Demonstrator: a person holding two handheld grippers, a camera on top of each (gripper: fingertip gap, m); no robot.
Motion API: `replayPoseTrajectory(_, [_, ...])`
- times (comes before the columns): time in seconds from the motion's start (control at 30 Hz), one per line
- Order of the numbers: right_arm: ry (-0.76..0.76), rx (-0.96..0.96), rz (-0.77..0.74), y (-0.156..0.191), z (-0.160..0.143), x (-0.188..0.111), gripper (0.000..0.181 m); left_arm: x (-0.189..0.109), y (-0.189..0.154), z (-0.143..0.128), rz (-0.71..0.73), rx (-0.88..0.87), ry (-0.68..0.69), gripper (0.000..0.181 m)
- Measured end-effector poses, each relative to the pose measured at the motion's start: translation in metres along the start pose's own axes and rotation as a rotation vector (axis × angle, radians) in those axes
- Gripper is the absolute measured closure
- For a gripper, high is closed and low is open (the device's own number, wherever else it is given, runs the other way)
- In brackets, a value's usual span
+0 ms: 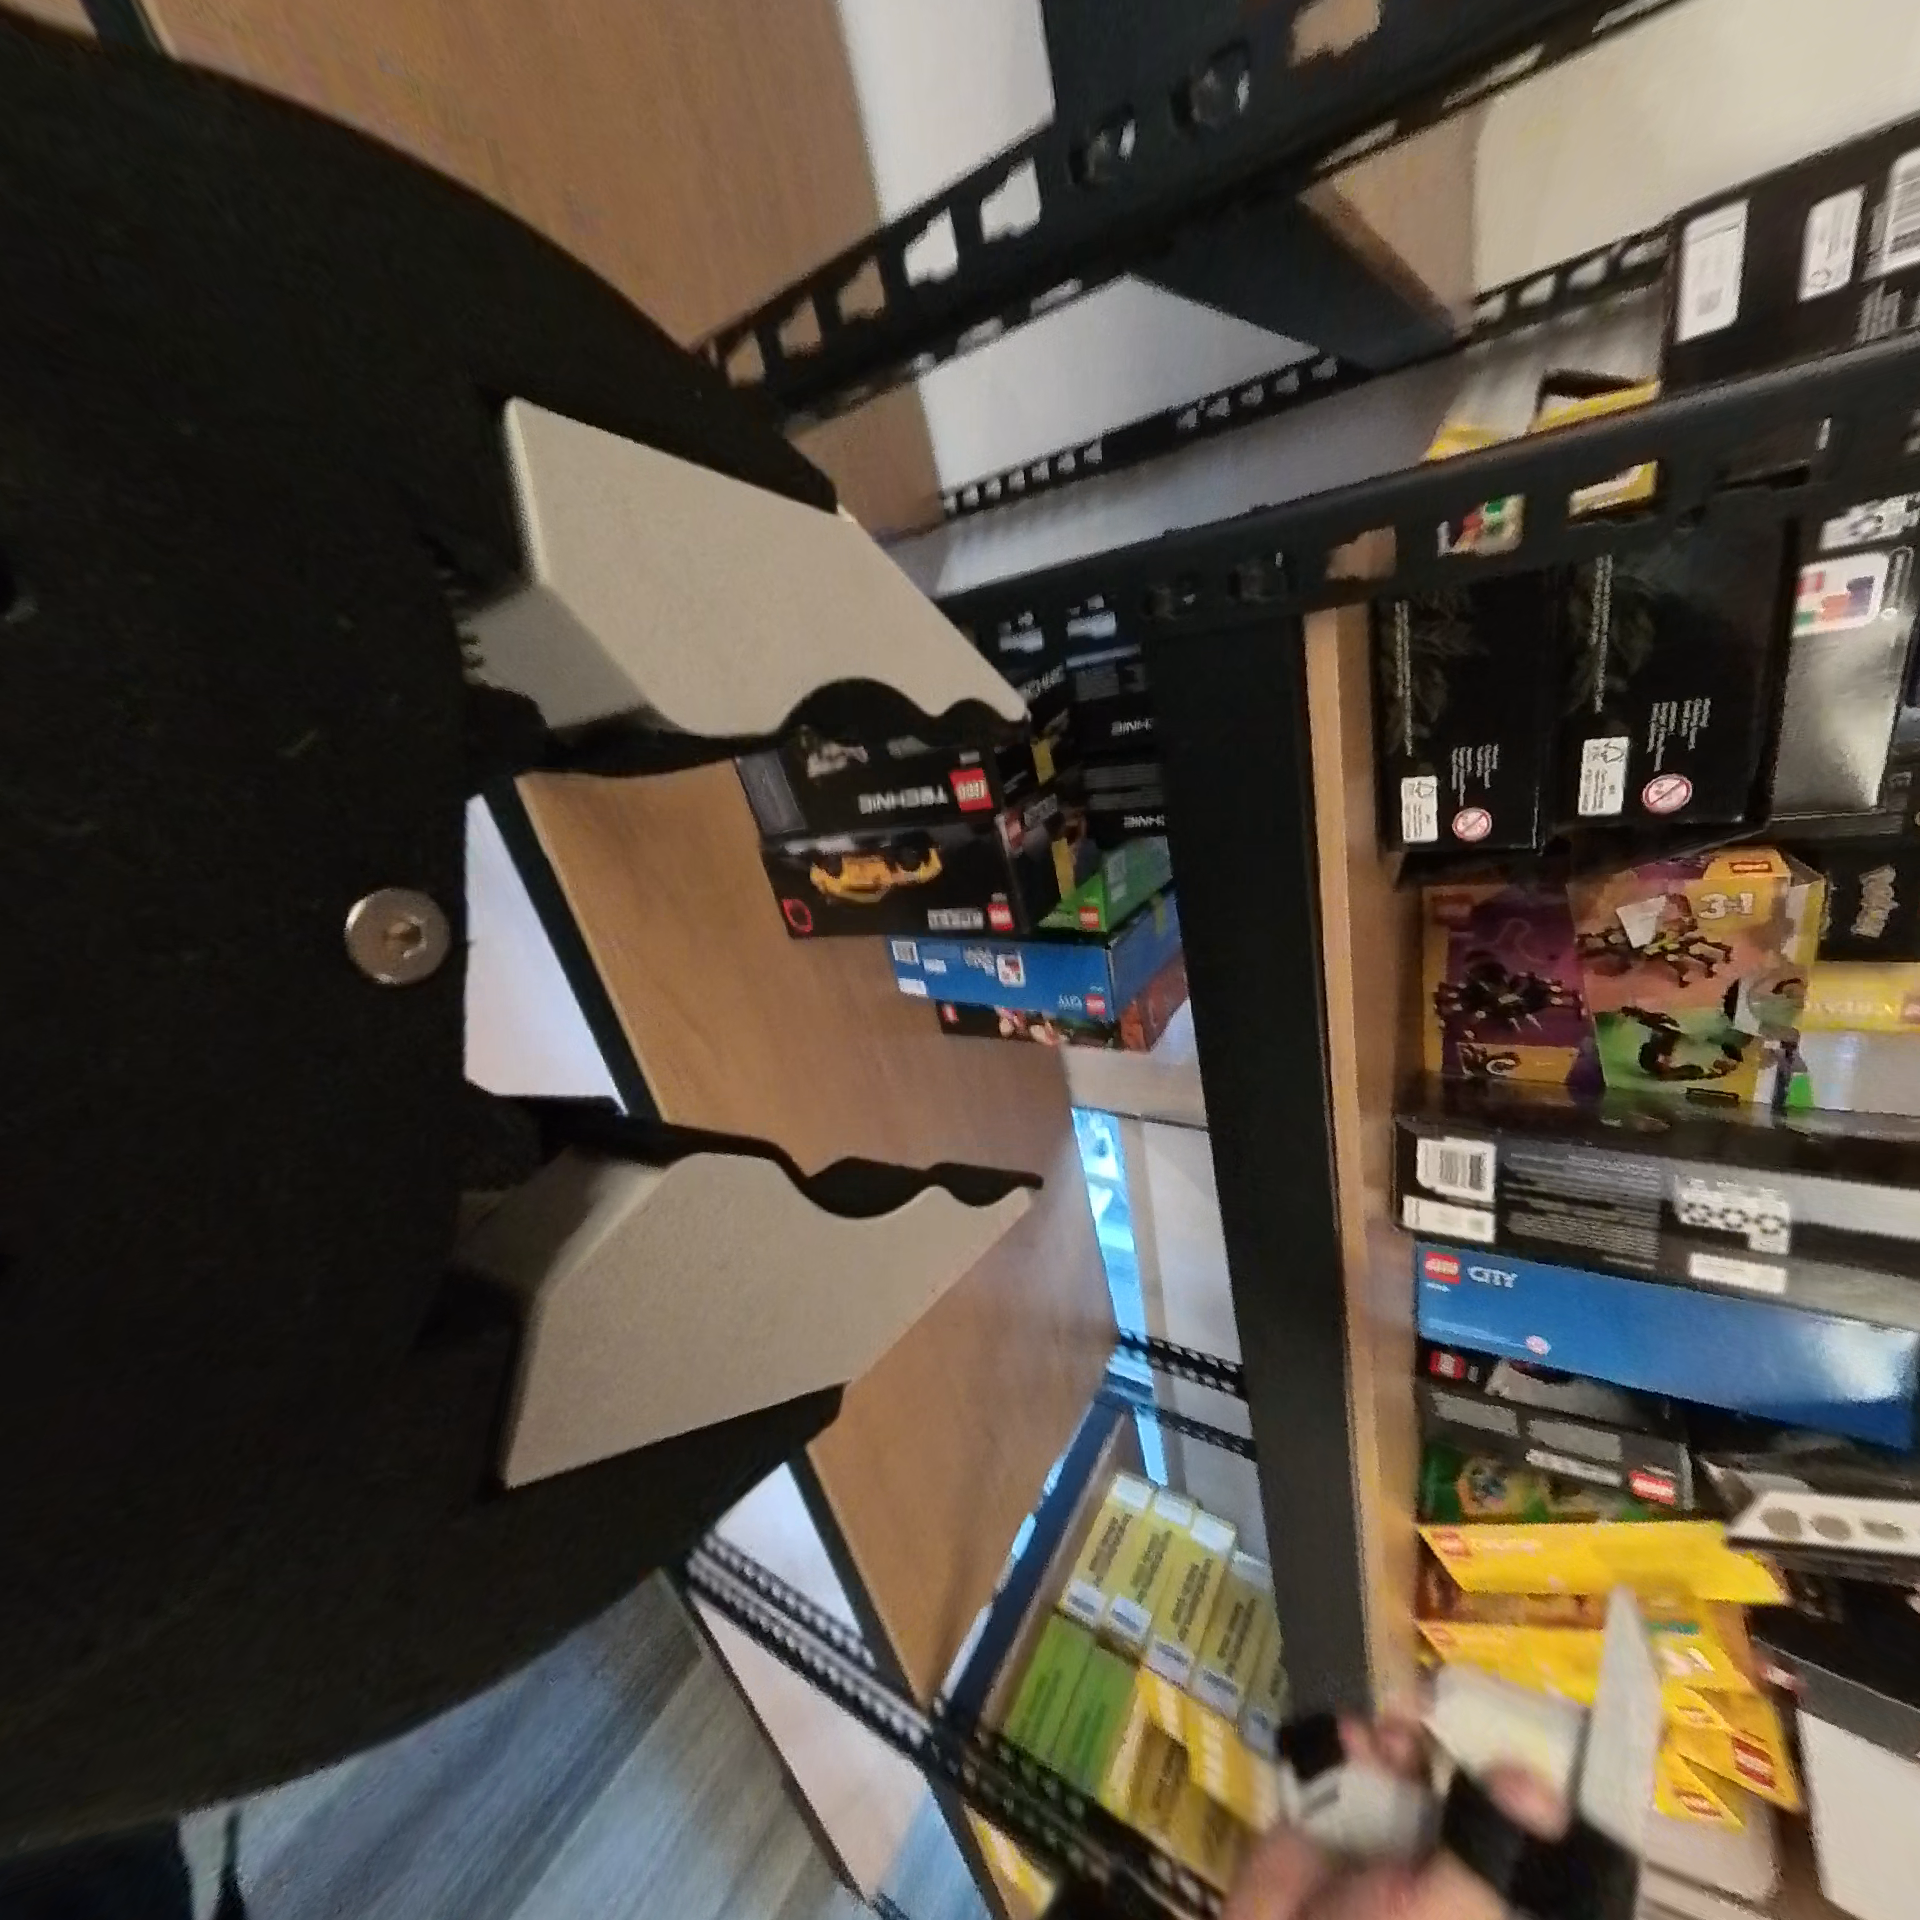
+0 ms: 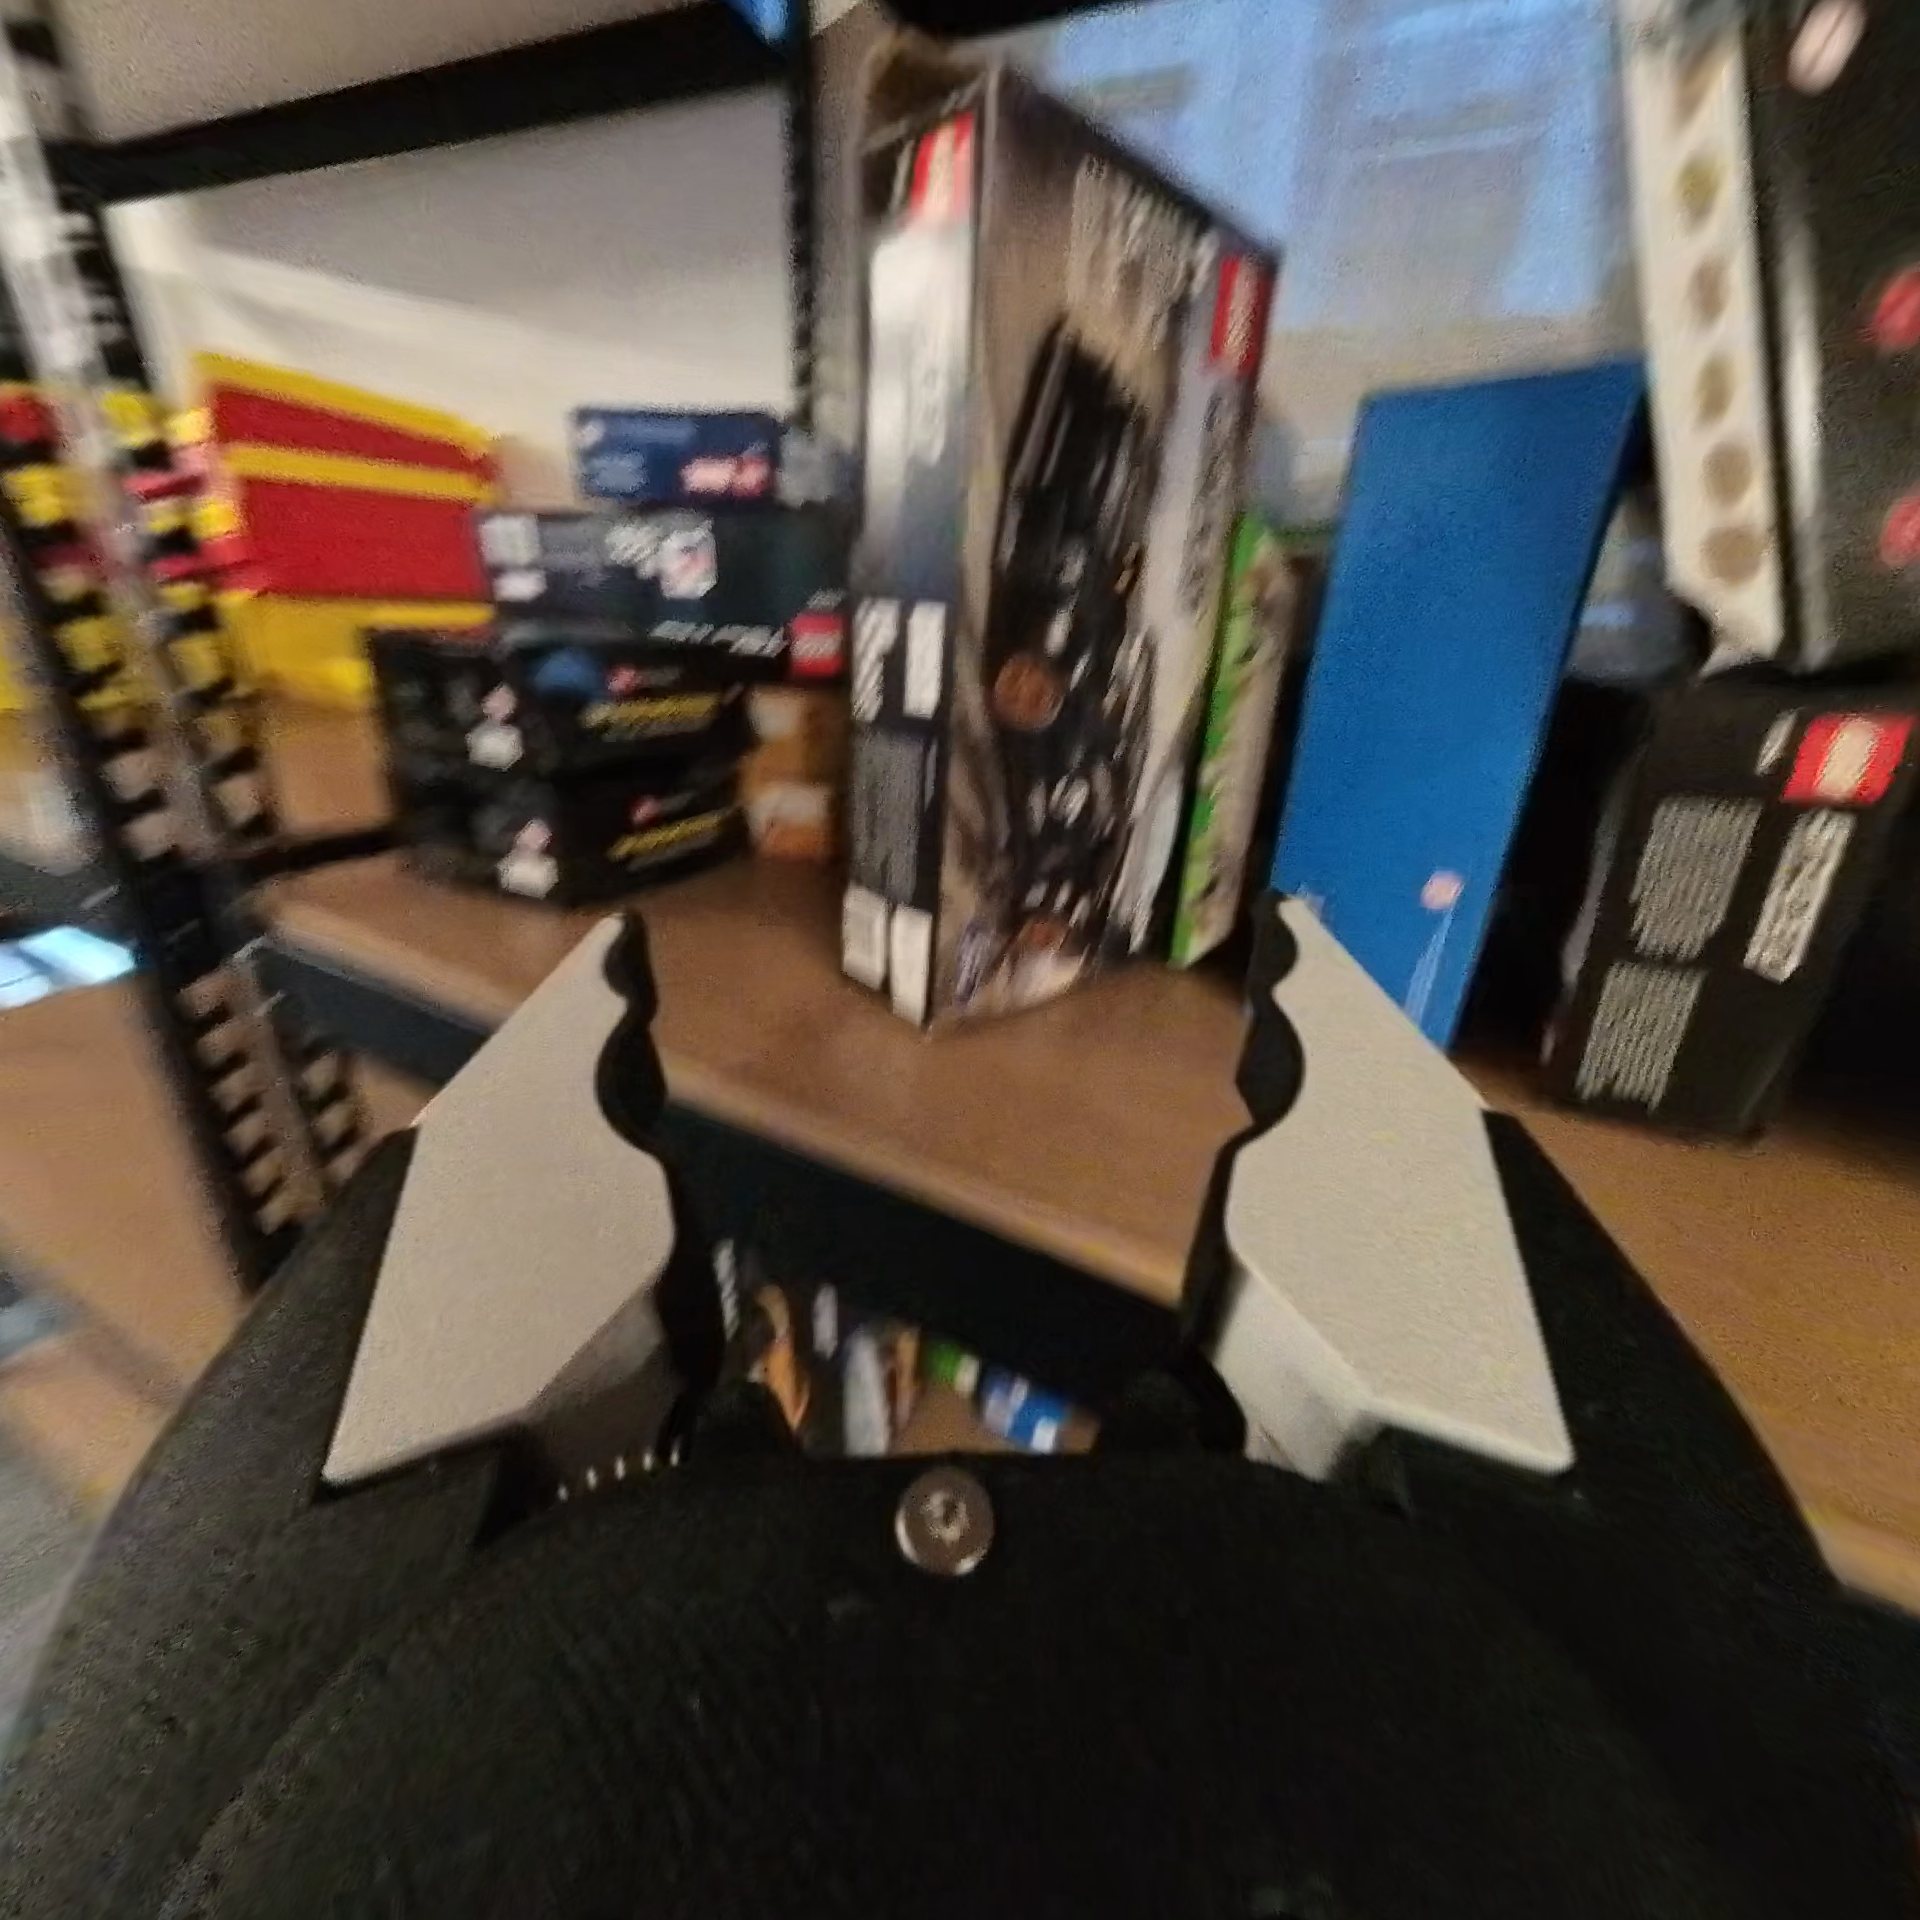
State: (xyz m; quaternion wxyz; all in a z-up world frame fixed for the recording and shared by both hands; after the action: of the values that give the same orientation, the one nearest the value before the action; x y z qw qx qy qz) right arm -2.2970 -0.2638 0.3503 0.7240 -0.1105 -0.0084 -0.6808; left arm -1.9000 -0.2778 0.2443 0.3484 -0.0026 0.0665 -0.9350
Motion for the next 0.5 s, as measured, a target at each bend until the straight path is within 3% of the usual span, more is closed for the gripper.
replayPoseTrajectory(0.13, [-0.034,-0.034,-0.176,0.016,0.036,0.082,0.054,0.021,-0.01,-0.013,-0.101,-0.079,0.007,0.101])
replayPoseTrajectory(0.27, [0.072,-0.041,-0.26,0.033,0.025,0.159,0.054,0.022,-0.018,-0.024,-0.134,-0.108,0.011,0.1])
replayPoseTrajectory(0.4, [0.113,-0.062,-0.397,0.017,0.009,0.183,0.082,0.007,-0.008,-0.029,-0.128,-0.133,0.026,0.1])
replayPoseTrajectory(0.43, [0.125,-0.044,-0.391,0.012,0.004,0.185,0.092,0.002,-0.003,-0.03,-0.118,-0.126,0.034,0.1])
replayPoseTrajectory(0.5, [0.12,-0.025,-0.346,0.007,0.003,0.184,0.095,-0.009,0.009,-0.031,-0.09,-0.113,0.045,0.101])
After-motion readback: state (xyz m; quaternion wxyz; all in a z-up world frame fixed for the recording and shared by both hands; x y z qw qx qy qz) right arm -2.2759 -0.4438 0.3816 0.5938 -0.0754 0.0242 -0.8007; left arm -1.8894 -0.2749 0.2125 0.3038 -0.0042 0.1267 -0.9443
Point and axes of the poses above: each gripper's, where its closed fingertips meet, x out along the fingers, z out of its top, y = z × x across the jaws, the point moved 6 cm from there along -x, back along the fingers, and after that the axes turned 5 degrees about -x, right-handed, at the moved point
